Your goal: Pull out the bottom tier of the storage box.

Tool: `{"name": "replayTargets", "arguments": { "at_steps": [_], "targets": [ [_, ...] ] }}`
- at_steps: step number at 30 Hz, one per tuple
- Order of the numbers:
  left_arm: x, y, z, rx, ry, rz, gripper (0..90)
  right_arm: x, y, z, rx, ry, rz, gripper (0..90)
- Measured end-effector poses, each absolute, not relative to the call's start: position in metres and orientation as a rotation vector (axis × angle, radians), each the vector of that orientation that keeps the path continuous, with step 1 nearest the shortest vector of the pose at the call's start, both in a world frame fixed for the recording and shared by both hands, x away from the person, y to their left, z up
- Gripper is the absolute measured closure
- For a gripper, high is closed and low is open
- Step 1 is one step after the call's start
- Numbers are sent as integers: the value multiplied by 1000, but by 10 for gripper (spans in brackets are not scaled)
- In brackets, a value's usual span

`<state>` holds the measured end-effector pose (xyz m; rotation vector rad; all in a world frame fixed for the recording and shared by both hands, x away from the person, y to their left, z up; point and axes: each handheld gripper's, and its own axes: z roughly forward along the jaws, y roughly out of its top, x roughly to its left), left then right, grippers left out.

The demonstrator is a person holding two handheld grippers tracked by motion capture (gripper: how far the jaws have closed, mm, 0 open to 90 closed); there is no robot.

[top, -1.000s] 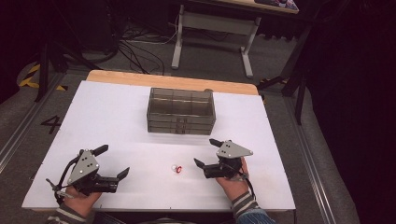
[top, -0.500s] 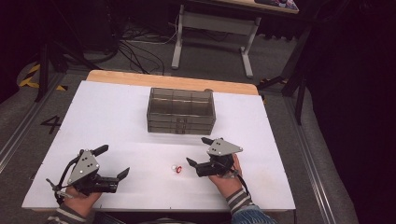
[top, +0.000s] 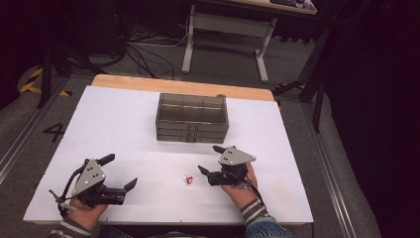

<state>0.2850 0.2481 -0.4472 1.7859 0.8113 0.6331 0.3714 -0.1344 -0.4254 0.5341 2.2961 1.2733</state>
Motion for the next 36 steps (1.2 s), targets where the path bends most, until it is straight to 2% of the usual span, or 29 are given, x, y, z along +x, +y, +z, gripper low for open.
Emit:
{"name": "replayTargets", "arguments": {
  "at_steps": [17, 36],
  "targets": [
    [285, 247, -447, 1786, 806, 644, 5, 367, -125, -411, 385, 2224, 1100, 308],
    [285, 247, -448, 1789, 811, 640, 5, 362, -116, -416, 260, 2188, 949, 328]
  ]
}}
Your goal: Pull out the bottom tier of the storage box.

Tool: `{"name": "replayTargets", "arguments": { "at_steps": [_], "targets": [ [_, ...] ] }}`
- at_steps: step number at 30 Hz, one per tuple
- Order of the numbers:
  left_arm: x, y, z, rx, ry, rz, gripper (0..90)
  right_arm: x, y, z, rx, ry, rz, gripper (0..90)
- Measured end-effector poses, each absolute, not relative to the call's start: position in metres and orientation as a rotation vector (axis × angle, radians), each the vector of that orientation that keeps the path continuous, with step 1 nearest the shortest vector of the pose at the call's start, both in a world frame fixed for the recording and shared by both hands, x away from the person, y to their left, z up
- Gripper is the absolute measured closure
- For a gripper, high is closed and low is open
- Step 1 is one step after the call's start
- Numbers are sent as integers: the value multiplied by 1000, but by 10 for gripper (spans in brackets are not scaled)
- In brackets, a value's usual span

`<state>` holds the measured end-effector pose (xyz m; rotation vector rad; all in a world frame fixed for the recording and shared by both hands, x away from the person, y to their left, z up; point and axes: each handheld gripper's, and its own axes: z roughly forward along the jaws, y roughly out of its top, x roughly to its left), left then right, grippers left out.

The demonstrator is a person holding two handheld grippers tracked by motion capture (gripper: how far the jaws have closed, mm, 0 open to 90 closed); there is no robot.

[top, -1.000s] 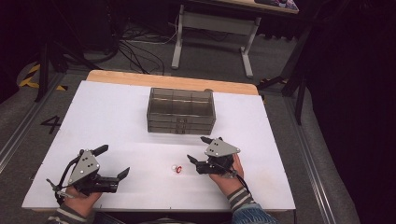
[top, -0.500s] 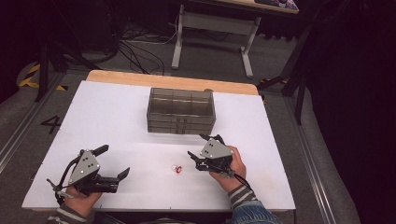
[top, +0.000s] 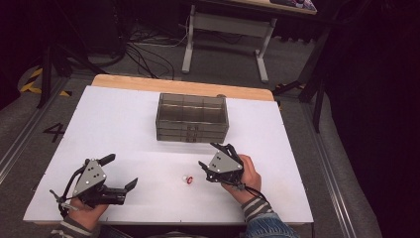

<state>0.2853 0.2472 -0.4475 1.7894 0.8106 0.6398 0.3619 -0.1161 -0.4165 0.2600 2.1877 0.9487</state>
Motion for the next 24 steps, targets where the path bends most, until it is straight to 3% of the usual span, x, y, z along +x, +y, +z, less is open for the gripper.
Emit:
{"name": "replayTargets", "arguments": {
  "at_steps": [24],
  "targets": [
    [285, 248, -447, 1787, 809, 643, 5, 364, -80, -439, 33, 2050, 546, 462]
  ]
}}
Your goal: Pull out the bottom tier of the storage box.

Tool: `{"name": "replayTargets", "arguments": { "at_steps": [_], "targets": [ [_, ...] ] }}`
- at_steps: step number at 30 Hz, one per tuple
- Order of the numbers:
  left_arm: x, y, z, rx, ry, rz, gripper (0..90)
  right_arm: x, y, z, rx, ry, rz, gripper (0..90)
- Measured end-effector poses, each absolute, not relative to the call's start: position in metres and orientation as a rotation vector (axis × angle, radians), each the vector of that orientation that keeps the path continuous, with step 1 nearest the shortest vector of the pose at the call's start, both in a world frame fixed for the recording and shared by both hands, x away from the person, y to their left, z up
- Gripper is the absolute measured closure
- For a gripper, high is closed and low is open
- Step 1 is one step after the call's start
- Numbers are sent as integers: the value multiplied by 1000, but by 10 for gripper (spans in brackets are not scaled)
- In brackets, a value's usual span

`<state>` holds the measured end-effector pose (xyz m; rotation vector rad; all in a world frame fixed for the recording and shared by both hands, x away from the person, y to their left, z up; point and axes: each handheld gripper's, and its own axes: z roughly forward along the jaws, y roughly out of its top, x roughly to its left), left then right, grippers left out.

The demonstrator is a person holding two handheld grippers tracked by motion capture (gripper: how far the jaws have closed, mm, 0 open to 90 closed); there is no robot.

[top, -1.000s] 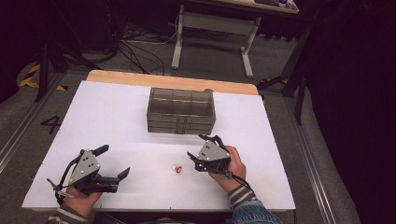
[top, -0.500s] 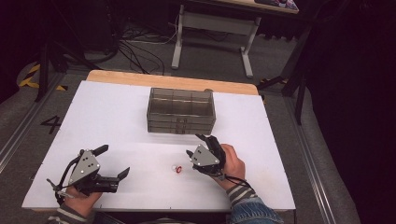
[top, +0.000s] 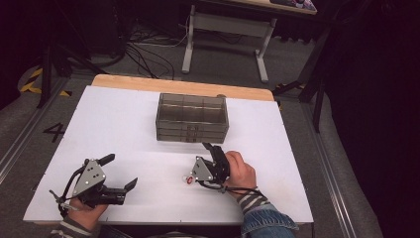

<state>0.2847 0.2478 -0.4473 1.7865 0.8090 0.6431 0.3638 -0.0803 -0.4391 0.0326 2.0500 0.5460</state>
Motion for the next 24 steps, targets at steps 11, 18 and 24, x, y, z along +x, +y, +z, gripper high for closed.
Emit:
{"name": "replayTargets", "arguments": {
  "at_steps": [11, 18, 24],
  "targets": [
    [285, 248, -447, 1786, 808, 647, 5, 368, -70, -451, -20, 2006, 439, 525],
    [285, 248, -447, 1787, 807, 646, 5, 369, -66, -458, -58, 1969, 383, 562],
    [285, 248, -447, 1786, 810, 641, 5, 374, -61, -468, -61, 1924, 335, 608]
  ]
}}
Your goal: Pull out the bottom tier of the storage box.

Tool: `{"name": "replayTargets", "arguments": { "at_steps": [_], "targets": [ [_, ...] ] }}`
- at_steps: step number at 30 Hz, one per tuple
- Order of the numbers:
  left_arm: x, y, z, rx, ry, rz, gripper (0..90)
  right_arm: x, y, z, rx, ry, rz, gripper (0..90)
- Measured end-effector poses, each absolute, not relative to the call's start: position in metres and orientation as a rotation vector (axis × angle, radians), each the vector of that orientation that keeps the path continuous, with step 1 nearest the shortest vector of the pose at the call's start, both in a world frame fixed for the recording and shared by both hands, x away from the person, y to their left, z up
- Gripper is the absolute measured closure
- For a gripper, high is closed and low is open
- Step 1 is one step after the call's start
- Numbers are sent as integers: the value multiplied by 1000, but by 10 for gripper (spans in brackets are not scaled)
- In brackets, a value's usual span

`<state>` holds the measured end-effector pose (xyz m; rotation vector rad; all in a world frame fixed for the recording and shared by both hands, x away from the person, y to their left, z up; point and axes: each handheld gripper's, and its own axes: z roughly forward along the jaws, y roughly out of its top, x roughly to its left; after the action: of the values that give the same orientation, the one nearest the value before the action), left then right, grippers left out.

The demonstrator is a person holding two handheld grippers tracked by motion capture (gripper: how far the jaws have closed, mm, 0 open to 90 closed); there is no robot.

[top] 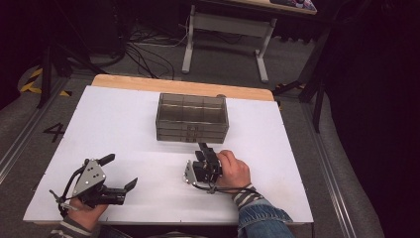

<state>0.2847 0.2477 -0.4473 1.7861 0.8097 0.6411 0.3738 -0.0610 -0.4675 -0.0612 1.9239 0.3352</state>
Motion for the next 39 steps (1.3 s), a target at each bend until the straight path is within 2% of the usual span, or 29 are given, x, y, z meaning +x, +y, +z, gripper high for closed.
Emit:
{"name": "replayTargets", "arguments": {
  "at_steps": [16, 39],
  "targets": [
    [285, 247, -448, 1791, 808, 638, 5, 385, -51, -486, -85, 1874, 222, 667],
    [285, 248, -447, 1793, 805, 636, 5, 399, -38, -491, -84, 1905, 162, 717]
  ]
}}
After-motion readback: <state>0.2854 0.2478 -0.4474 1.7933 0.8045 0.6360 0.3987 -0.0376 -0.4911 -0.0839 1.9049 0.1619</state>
